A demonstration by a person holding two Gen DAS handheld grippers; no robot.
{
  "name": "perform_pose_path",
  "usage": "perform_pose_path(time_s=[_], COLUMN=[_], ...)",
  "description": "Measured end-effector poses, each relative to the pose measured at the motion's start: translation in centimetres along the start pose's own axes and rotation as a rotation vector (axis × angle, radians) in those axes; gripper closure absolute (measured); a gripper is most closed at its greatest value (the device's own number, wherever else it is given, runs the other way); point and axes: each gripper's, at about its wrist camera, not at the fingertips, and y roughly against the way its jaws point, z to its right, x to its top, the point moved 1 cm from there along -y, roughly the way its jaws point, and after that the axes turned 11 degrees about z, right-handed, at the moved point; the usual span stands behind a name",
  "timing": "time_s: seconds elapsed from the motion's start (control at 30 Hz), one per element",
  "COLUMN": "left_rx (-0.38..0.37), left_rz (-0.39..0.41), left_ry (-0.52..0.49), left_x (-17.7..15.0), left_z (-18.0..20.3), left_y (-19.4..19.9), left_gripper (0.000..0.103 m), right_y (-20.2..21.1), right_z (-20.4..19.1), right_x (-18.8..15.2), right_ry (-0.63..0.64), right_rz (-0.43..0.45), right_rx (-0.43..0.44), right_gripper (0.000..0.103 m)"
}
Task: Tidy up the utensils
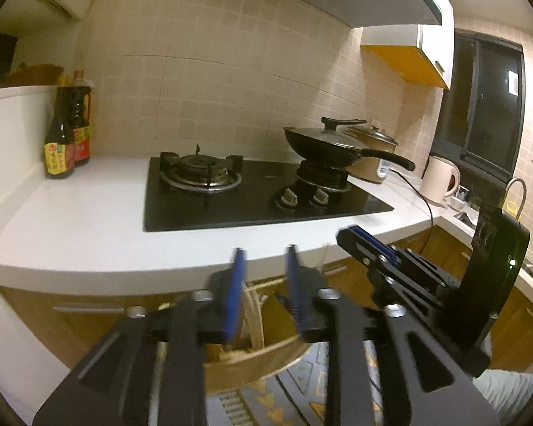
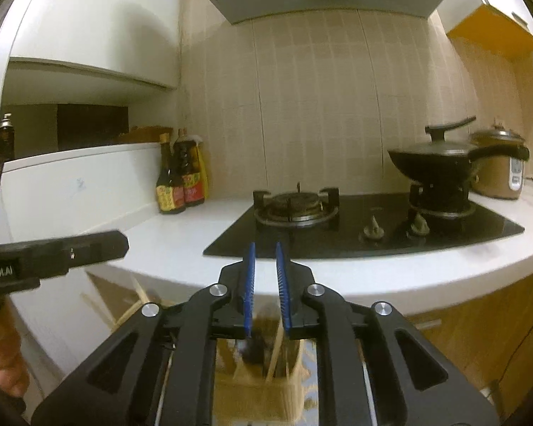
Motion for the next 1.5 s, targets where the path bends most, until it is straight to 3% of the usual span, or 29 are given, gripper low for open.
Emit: perform_pose_path(time_s=[0.03,0.1,0.13,0.4,0.67,0.87,0.97,1.03,1.27,1.37,1.5], left_rx=[-0.004,-0.015,-0.019,0.039,0.169,0.29,0.339,0.37,0.45,0.499,0.5], left_rz=[0.009,0.014,0.013,0.05,0.122,0.188,0.2,0.2,0.222,0.238,0.229], left_ry=[0.002,0.012,0.019,0.019,-0.016,-0.036,-0.037,-0.046,-0.064,-0.054,-0.017], left_x=[-0.2,-0.5,-0.7,-3.3,-6.9,-10.7,-13.0,-14.2,-16.4,-16.5,-16.5], left_z=[0.1,0.2,0.3,1.2,2.2,2.5,2.5,2.7,2.8,2.2,1.4], left_y=[0.7,1.7,2.3,7.7,11.1,11.3,10.5,9.9,8.8,9.0,9.0], left_gripper=[0.062,0.055,0.055,0.032,0.028,0.022,0.022,0.022,0.019,0.017,0.017], right_y=[0.7,2.2,2.9,8.9,12.1,12.9,13.3,13.3,13.3,12.7,12.3], right_z=[0.2,0.4,0.4,-0.4,-1.6,-1.7,-1.8,-1.5,-2.0,-2.3,-2.7], right_x=[-0.2,-0.8,-1.1,-2.8,-5.0,-6.9,-7.8,-8.3,-9.3,-9.8,-10.3], right_ry=[-0.008,-0.021,-0.026,-0.032,-0.004,0.006,0.043,0.018,0.113,0.127,0.14], right_rz=[-0.016,-0.056,-0.064,-0.127,-0.125,-0.063,0.041,0.066,0.091,0.059,0.029], right_rx=[0.004,0.017,0.018,0.021,-0.018,-0.069,-0.127,-0.15,-0.219,-0.195,-0.154], right_gripper=[0.082,0.047,0.043,0.042,0.033,0.022,0.013,0.009,0.008,0.008,0.008])
